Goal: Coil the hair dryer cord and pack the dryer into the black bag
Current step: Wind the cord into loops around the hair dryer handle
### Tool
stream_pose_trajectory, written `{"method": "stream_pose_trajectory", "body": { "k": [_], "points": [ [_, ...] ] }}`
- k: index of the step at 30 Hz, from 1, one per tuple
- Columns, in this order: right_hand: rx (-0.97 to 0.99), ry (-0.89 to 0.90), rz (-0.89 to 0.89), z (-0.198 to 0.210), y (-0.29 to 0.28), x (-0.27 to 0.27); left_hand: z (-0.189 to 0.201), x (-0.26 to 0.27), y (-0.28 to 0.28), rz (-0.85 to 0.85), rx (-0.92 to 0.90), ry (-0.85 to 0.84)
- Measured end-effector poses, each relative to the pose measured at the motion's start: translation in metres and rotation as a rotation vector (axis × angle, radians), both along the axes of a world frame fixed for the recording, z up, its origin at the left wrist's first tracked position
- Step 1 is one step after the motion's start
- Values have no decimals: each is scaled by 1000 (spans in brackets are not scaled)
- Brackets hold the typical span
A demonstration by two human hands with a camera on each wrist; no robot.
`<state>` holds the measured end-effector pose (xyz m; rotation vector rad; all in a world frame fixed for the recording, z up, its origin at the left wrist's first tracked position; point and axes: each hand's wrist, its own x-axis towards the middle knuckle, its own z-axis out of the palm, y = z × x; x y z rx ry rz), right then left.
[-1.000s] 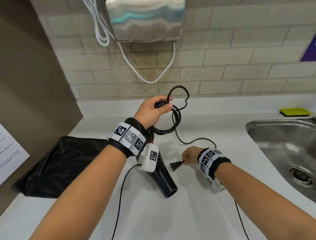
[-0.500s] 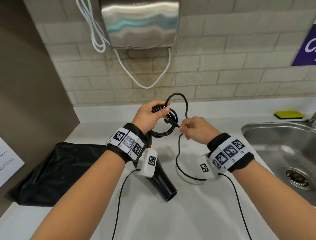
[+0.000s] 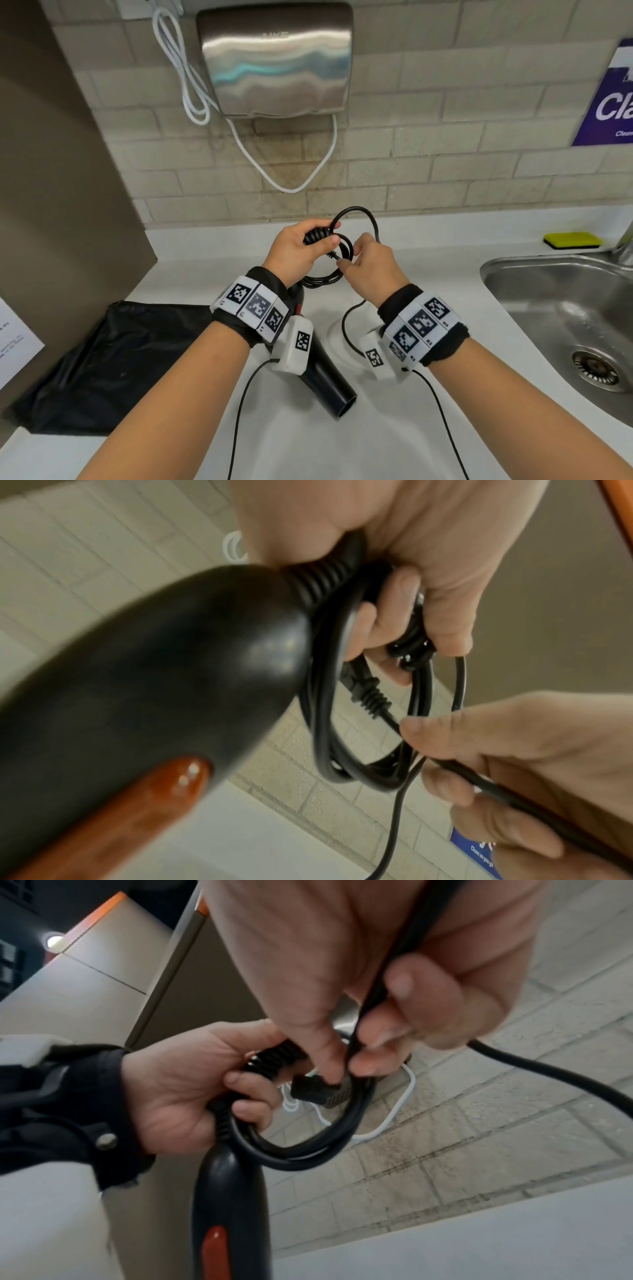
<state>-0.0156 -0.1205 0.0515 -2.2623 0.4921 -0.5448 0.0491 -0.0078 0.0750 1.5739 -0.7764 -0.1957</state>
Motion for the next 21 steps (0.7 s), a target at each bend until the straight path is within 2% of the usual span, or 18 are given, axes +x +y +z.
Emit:
{"method": "stream_pose_trajectory", "body": {
  "k": [7, 11, 14, 18, 21],
  "points": [
    [272, -218, -50, 7, 14, 10, -2, 6, 2, 38, 7, 60],
    [496, -221, 74, 9, 20, 8, -1, 12, 6, 51, -2, 103],
    [463, -240, 86, 8, 21, 8, 0, 14, 9, 28, 37, 114],
    [293, -302, 48, 6, 21, 4, 1, 12, 12, -19, 89, 115],
    [197, -258, 72, 5, 21, 1, -1, 13, 11, 16, 63, 120]
  ]
}}
